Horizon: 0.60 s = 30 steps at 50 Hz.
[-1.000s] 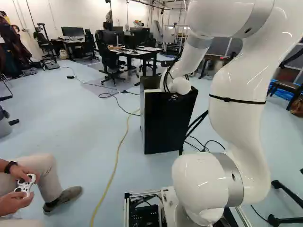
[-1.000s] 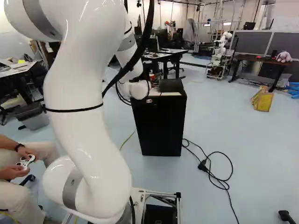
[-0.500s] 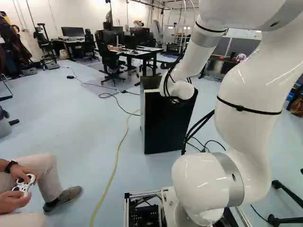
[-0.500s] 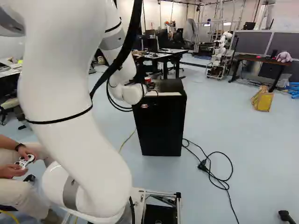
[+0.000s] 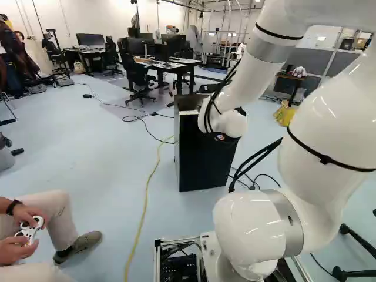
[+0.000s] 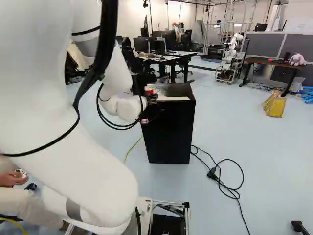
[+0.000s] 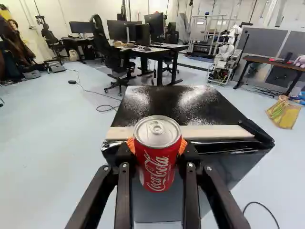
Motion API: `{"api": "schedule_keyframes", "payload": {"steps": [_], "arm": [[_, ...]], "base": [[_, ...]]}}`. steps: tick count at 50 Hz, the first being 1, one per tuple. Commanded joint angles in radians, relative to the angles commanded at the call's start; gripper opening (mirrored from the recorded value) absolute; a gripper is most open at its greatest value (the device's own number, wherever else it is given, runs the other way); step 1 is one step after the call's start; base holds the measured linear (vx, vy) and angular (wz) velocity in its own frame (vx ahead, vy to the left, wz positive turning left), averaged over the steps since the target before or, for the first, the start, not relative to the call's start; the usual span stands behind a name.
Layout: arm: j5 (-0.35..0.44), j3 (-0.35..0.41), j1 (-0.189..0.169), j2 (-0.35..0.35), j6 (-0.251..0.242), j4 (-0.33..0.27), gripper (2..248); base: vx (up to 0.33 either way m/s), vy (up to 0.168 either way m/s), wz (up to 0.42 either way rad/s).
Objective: Grab a drink from the fridge
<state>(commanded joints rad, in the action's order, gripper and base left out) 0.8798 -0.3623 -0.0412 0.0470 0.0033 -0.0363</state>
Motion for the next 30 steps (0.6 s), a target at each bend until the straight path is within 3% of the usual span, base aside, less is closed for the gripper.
{"api": "schedule_keyframes", "payload": {"steps": [30], "arm": [[-0.005, 0.186, 0.028, 0.157, -0.002, 0.025, 98]], "base": [[0.000, 0.000, 0.000]]}}
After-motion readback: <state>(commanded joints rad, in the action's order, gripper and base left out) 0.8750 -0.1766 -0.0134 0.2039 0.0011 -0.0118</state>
